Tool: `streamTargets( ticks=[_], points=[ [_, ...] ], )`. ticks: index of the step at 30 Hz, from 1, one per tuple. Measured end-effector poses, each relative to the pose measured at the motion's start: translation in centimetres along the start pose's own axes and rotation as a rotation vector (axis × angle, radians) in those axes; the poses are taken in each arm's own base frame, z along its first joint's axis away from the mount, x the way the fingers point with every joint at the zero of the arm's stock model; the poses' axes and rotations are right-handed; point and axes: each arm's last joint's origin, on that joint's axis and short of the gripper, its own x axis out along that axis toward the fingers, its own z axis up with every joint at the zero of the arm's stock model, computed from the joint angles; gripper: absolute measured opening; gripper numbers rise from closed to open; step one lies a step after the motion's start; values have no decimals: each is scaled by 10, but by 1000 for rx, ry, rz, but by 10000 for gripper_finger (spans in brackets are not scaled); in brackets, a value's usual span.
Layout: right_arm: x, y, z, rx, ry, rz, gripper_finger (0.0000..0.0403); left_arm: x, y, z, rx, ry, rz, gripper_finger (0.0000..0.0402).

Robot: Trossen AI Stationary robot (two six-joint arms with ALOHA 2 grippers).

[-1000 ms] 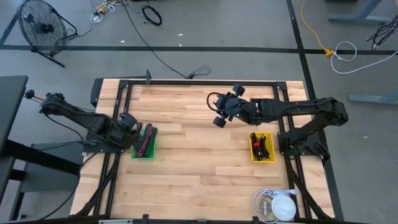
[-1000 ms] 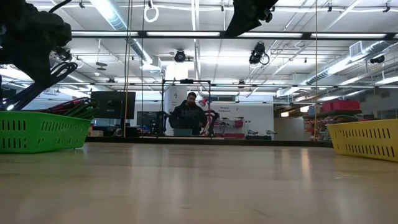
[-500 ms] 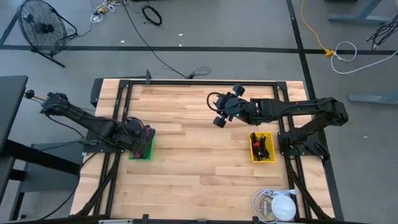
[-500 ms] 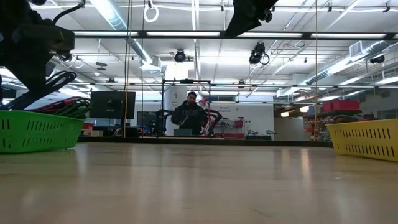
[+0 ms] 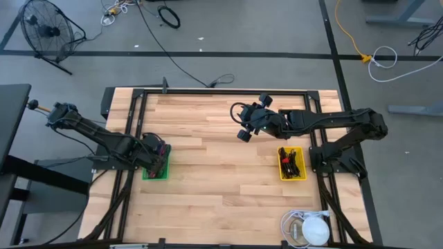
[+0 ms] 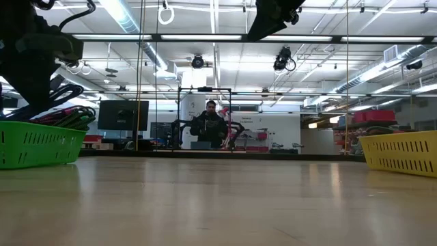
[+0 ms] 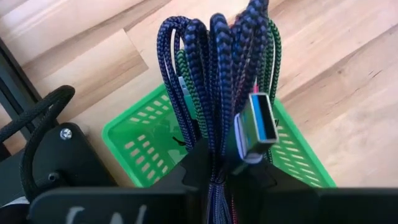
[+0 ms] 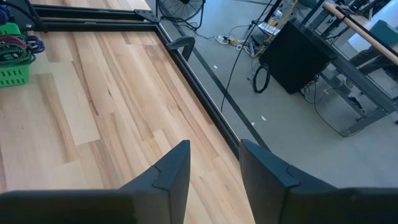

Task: Pick & Place USB Port
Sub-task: Put the purple black charger cable into the green bin, then return to Home Position

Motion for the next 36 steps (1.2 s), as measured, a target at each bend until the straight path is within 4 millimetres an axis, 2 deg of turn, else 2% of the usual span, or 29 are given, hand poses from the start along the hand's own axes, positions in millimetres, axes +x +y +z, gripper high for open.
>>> streamTargets(
  ticks=[7,10,14,23,30,36],
  points=[
    [0,0,0,0,0,0,141,0,1,1,2,-44,13,69],
    [0,0,0,0,-1,0,141,0,6,3,23,-102,71,78],
    [0,0,0,0,0,0,141,0,9,3,22,-96,99,93],
    [0,0,1,4,-6,-2,141,0,8,3,44,-79,86,145],
    [0,0,1,5,-7,-3,141,-1,3,6,126,-159,59,181],
    [5,-8,1,-10,1,-27,141,-21,-7,18,241,-279,10,185]
  ],
)
